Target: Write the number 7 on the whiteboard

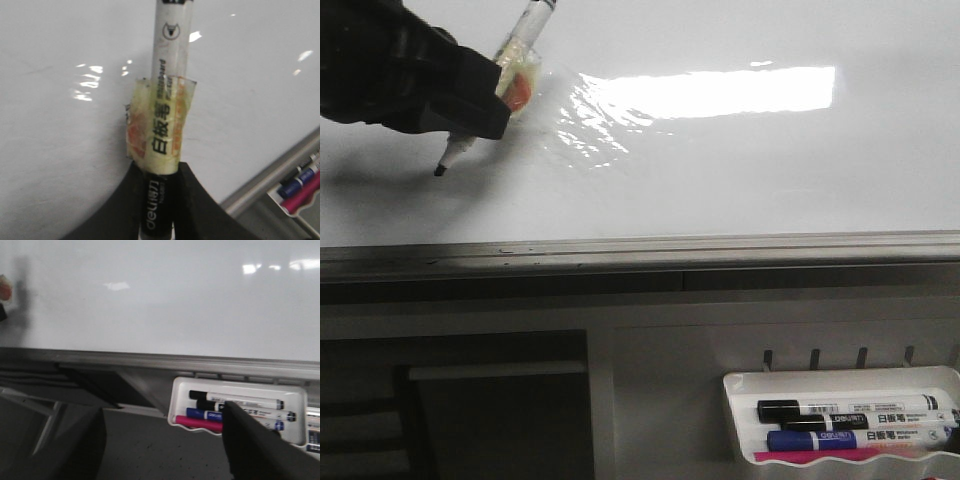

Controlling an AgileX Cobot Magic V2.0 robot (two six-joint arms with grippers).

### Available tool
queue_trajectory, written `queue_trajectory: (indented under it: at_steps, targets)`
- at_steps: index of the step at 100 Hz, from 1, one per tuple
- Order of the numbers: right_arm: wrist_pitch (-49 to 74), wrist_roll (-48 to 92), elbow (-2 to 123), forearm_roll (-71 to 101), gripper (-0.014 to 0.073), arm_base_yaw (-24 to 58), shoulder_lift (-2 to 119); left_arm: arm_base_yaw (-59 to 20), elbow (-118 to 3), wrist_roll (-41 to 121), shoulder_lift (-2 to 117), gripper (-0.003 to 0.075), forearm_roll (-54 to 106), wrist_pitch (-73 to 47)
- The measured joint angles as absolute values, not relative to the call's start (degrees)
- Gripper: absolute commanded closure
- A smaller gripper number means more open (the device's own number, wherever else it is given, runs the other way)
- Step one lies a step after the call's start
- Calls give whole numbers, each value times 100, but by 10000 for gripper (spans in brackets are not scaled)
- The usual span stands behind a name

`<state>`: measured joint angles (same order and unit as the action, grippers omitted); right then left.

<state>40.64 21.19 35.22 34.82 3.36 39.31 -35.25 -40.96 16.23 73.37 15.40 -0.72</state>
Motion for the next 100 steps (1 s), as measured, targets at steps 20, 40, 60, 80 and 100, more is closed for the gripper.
queue_trajectory:
  at_steps: [20, 40, 60, 80, 100]
  targets:
    - [4789, 3407, 3923, 4938, 157, 336, 4557, -4377, -4096, 1623, 6869, 741, 673, -1038]
    - [5577, 4288, 4501, 6003, 157, 336, 5344, -5225, -4096, 1623, 6831, 741, 249, -1551]
    - [6215, 4601, 4995, 6151, 157, 347, 6020, -5694, -4096, 1623, 6831, 741, 0, -1516]
    - [6320, 4688, 5074, 6151, 157, 826, 6548, -5732, -4096, 1623, 6831, 741, 0, -1349]
    - [6245, 4700, 5155, 6151, 157, 1321, 6986, -5732, -4096, 1623, 6831, 741, 0, -1307]
